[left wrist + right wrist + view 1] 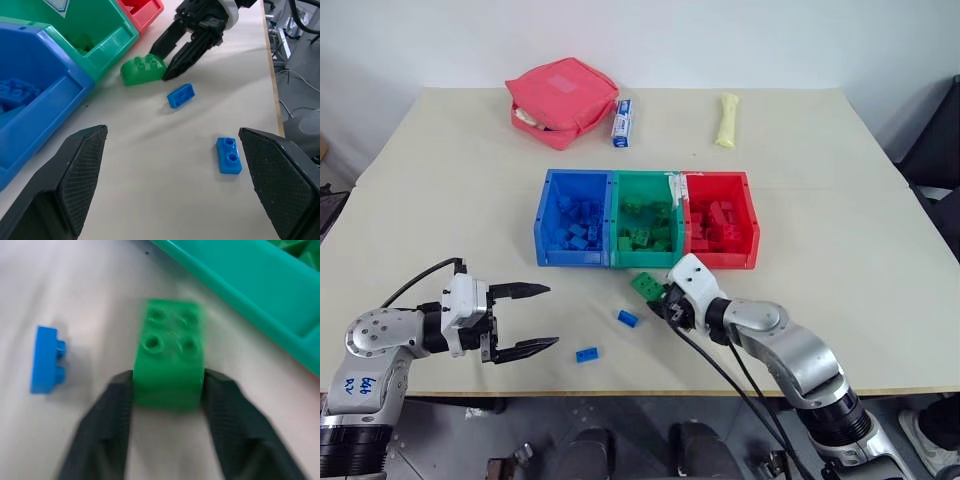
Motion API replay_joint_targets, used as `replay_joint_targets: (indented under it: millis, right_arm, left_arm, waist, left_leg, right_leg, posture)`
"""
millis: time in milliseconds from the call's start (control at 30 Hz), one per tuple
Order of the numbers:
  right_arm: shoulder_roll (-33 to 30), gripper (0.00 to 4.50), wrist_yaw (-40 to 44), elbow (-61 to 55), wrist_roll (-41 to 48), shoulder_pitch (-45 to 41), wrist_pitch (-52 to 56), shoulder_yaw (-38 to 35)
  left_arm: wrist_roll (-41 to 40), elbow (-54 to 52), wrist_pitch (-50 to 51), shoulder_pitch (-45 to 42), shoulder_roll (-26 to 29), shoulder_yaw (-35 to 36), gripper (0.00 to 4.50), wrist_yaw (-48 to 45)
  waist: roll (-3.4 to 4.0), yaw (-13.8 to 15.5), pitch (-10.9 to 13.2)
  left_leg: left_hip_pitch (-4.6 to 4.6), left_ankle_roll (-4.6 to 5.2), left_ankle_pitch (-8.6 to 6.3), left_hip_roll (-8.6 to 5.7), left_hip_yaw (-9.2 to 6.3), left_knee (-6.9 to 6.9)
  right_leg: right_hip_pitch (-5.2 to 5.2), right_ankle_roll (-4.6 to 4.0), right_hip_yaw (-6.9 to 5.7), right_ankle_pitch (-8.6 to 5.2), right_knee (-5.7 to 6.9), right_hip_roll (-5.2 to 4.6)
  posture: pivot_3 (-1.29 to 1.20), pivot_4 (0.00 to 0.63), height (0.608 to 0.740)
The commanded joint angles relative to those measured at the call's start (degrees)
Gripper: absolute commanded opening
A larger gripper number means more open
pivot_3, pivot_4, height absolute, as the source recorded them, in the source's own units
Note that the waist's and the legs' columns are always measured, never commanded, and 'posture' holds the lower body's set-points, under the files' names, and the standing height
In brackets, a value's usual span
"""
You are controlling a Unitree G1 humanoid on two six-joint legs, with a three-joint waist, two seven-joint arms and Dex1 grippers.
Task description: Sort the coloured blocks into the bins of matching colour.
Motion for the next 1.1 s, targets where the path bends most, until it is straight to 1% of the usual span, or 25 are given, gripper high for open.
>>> replay_joint_targets:
  millis: [33, 133, 233, 300, 333, 400, 467, 567, 667, 733, 767, 833, 967, 1067, 1100]
  right_arm:
    - [-2.5, 1.43, 4.0, 0.7, 1.8, 1.3, -1.4, -1.6]
    - [-3.8, 1.43, 7.8, -0.3, 4.3, 1.1, -4.9, -4.3]
    - [-4.2, 1.43, 12.3, -2.3, 8.9, 0.6, -7.4, -8.1]
    - [-3.8, 1.43, 13.6, -2.8, 11.6, -1.5, -7.6, -10.9]
    - [-3.3, 1.43, 12.9, -1.9, 12.1, -3.5, -7.0, -12.0]
    - [-1.4, 1.43, 8.5, 1.8, 11.7, -9.9, -3.4, -13.9]
    - [0.8, 1.43, 3.5, 7.9, 8.7, -16.2, -3.1, -14.7]
    - [2.3, 1.43, 1.9, 15.5, 5.8, -21.8, -6.0, -13.5]
    - [3.3, 1.43, 2.2, 21.1, 3.7, -25.0, -9.7, -12.2]
    - [3.6, 2.16, 3.4, 22.6, 3.7, -26.0, -11.0, -12.0]
    - [3.6, 2.41, 4.3, 22.8, 4.0, -26.2, -11.3, -12.0]
    - [2.7, 3.07, 6.7, 22.0, 4.9, -26.0, -11.8, -12.2]
    - [-0.2, 4.45, 12.2, 17.9, 7.6, -22.8, -14.9, -14.7]
    - [-4.8, 4.45, 20.1, 13.3, 10.0, -17.0, -21.5, -16.5]
    - [-7.8, 4.45, 23.8, 11.6, 10.8, -13.0, -23.9, -17.7]
  left_arm:
    - [-0.7, 0.4, -0.8, -1.2, -1.1, 0.2, 4.50, 1.0]
    - [-0.8, 0.7, -0.9, -1.9, -2.1, 0.3, 4.50, 1.8]
    - [-1.3, 0.8, -0.6, -2.3, -3.2, 1.1, 4.50, 3.3]
    - [-2.2, 0.5, 0.5, -2.8, -4.2, 2.1, 4.50, 5.6]
    - [-2.8, 0.2, 1.3, -3.0, -4.7, 2.7, 4.50, 6.9]
    - [-3.2, -0.1, 1.9, -3.2, -5.2, 3.5, 4.50, 8.8]
    - [-3.3, 0.1, 2.0, -3.8, -5.6, 4.8, 4.50, 11.1]
    - [-4.3, 0.1, 3.0, -4.7, -6.6, 6.8, 4.50, 14.7]
    - [-5.8, -0.4, 4.5, -4.8, -7.6, 8.3, 4.50, 17.2]
    - [-6.6, -0.9, 5.4, -4.9, -7.9, 8.8, 4.50, 18.3]
    - [-6.9, -1.2, 5.7, -4.8, -7.9, 9.0, 4.50, 18.5]
    - [-7.3, -1.7, 6.2, -4.5, -7.7, 9.1, 4.50, 18.8]
    - [-6.6, -1.7, 6.1, -3.6, -6.7, 9.0, 4.50, 17.6]
    - [-5.2, 0.9, 4.8, -3.6, -4.5, 8.8, 4.50, 14.7]
    - [-4.4, 2.4, 3.8, -3.7, -3.4, 8.6, 4.50, 13.1]
  waist:
    - [0.00, 0.0, 0.0]
    - [0.00, -0.1, 0.0]
    - [0.02, -0.2, 0.0]
    - [0.02, -0.2, 0.0]
    - [0.04, -0.3, 0.1]
    - [0.04, -0.5, 0.1]
    - [0.04, -0.4, 0.1]
    - [0.03, -0.1, 0.1]
    - [0.03, -0.2, 0.1]
    - [0.03, -0.2, 0.1]
    - [0.03, -0.3, 0.1]
    - [0.03, -0.3, 0.1]
    - [0.03, -0.2, 0.1]
    - [0.03, -0.1, 0.1]
    - [0.03, 0.0, 0.1]
  left_leg:
    - [0.00, 0.00, 0.00, -0.01, 0.00, 0.00]
    - [-0.01, 0.01, 0.00, 0.00, 0.00, -0.01]
    - [-0.05, 0.01, 0.00, 0.01, 0.00, -0.01]
    - [-0.05, 0.01, -0.01, 0.02, 0.02, -0.01]
    - [-0.05, 0.02, -0.01, 0.04, 0.01, -0.01]
    - [-0.05, 0.02, -0.01, 0.04, 0.02, 0.00]
    - [-0.05, 0.00, 0.01, 0.04, 0.04, 0.01]
    - [-0.06, -0.18, 0.11, 0.03, 0.02, -0.02]
    - [-0.15, -0.14, 0.08, -0.02, 0.01, 0.01]
    - [-0.23, -0.08, 0.05, -0.05, 0.03, 0.05]
    - [-0.28, -0.05, 0.03, -0.08, 0.06, 0.05]
    - [-0.36, -0.03, 0.02, -0.08, 0.08, 0.05]
    - [-0.53, -0.05, 0.03, -0.06, 0.10, 0.04]
    - [-0.59, -0.06, 0.03, -0.05, 0.10, 0.08]
    - [-0.61, -0.06, 0.03, -0.06, 0.10, 0.10]
  right_leg:
    - [0.00, 0.00, 0.00, 0.00, 0.00, 0.00]
    - [-0.01, 0.00, 0.00, 0.00, -0.02, 0.00]
    - [-0.03, 0.01, -0.01, 0.00, -0.02, 0.02]
    - [-0.04, 0.01, 0.00, 0.00, -0.01, 0.04]
    - [-0.04, 0.01, 0.00, 0.00, 0.00, 0.05]
    - [-0.07, 0.01, 0.01, 0.00, 0.04, 0.05]
    - [-0.14, 0.01, 0.03, 0.00, 0.10, 0.06]
    - [-0.20, 0.00, -0.01, 0.00, 0.16, 0.06]
    - [-0.26, 0.00, -0.03, 0.00, 0.17, 0.01]
    - [-0.30, 0.03, -0.03, 0.02, 0.31, -0.01]
    - [-0.36, 0.04, -0.03, 0.02, 0.33, -0.02]
    - [-0.48, 0.05, -0.04, 0.03, 0.35, -0.03]
    - [-0.69, 0.05, -0.07, 0.03, 0.37, -0.02]
    - [-0.71, 0.05, -0.08, 0.03, 0.33, -0.02]
    - [-0.71, 0.05, -0.08, 0.03, 0.32, -0.02]
  posture:
    - [0.00, 0.150, 0.740]
    - [0.00, 0.150, 0.740]
    - [0.00, 0.150, 0.740]
    - [0.00, 0.150, 0.740]
    - [0.00, 0.150, 0.740]
    - [0.00, 0.150, 0.740]
    - [0.00, 0.150, 0.740]
    - [0.00, 0.150, 0.740]
    - [0.00, 0.150, 0.740]
    - [0.00, 0.150, 0.740]
    - [0.00, 0.150, 0.740]
    - [0.00, 0.150, 0.740]
    - [0.00, 0.150, 0.740]
    - [0.00, 0.150, 0.740]
    - [0.00, 0.150, 0.740]
